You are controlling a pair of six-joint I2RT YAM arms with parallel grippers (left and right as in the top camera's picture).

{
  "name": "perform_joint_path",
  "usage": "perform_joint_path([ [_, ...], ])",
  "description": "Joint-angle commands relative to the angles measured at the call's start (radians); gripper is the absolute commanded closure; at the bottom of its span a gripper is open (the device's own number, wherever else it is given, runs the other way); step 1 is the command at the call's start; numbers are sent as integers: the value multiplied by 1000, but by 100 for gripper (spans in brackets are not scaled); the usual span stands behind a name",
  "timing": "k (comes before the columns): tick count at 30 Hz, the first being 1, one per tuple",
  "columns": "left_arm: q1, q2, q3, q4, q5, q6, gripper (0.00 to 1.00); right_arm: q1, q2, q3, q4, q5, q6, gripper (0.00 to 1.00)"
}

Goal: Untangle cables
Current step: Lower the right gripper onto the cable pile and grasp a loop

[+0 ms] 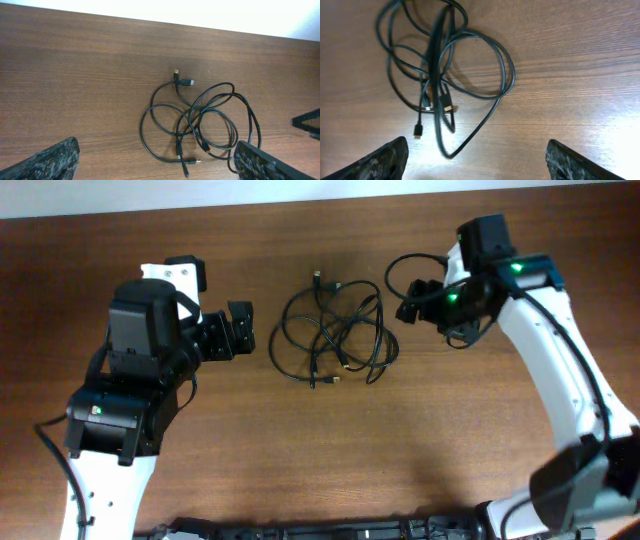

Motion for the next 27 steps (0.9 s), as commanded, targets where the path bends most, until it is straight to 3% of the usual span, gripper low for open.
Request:
perform_joint_path([
  [1,6,1,12,-2,-15,19,1,28,53,12,16,-13,-21,14],
  [5,6,1,12,-2,-15,19,1,62,80,11,56,-8,-36,15],
  [11,6,1,12,-2,-15,19,1,100,92,10,85,93,-35,27],
  [27,6,1,12,-2,-15,19,1,101,173,-33,116,120,-35,33],
])
